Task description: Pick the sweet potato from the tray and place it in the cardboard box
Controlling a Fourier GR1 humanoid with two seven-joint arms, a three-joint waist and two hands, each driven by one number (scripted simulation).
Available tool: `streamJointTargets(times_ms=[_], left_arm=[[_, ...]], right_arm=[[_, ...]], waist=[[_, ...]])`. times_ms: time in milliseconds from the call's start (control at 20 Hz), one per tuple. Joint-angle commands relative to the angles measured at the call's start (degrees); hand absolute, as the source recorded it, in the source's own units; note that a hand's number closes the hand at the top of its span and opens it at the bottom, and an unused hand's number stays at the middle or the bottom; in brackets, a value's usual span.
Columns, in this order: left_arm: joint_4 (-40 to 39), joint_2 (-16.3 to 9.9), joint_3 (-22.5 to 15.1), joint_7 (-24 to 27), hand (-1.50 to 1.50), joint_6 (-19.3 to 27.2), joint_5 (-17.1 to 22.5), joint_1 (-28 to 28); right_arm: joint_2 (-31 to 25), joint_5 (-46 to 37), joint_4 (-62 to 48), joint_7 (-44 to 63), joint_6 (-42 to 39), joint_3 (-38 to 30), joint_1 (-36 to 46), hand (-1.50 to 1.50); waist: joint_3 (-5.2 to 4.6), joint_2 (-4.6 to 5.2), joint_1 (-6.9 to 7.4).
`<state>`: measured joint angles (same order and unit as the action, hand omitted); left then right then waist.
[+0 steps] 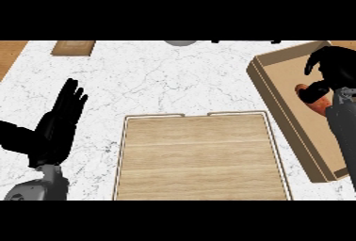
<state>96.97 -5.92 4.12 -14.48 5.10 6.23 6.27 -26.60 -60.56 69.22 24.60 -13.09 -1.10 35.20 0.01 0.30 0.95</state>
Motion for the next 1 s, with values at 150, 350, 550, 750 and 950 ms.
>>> streamJointTargets(times_ms=[150, 350, 550, 750, 950], left_arm=[[0.83, -1.23, 1.22, 0.59, 0.0, -1.82, 1.16, -1.12], [-2.02, -0.96, 1.64, 1.71, 0.0, -1.79, 1.33, -0.19], [-0.67, -0.28, 0.79, 2.27, 0.0, -1.37, 0.61, -1.36], [-1.86, 0.38, 0.4, 1.63, 0.0, 0.54, -1.12, -0.45], [-0.67, -0.12, 0.72, -1.16, 0.0, 0.88, -0.48, 1.58]], right_arm=[[0.85, 1.97, -16.61, -9.53, 8.67, -4.71, 5.46, -1.5], [2.32, 5.49, -10.66, -16.93, 22.92, -8.58, 2.06, -1.5], [3.4, 12.94, -6.87, -20.51, 25.57, -14.11, 5.31, -1.5], [3.27, 23.71, -5.25, -20.59, 19.7, -20.75, 7.15, -1.5], [8.37, 33.37, -3.94, -20.59, 20.85, -26.65, 7.37, -1.5]], waist=[[0.01, -0.11, -0.01], [0.1, 0.03, -0.33], [0.07, -0.37, -0.6], [0.04, -0.6, -1.57], [0.09, -0.57, -1.67]])
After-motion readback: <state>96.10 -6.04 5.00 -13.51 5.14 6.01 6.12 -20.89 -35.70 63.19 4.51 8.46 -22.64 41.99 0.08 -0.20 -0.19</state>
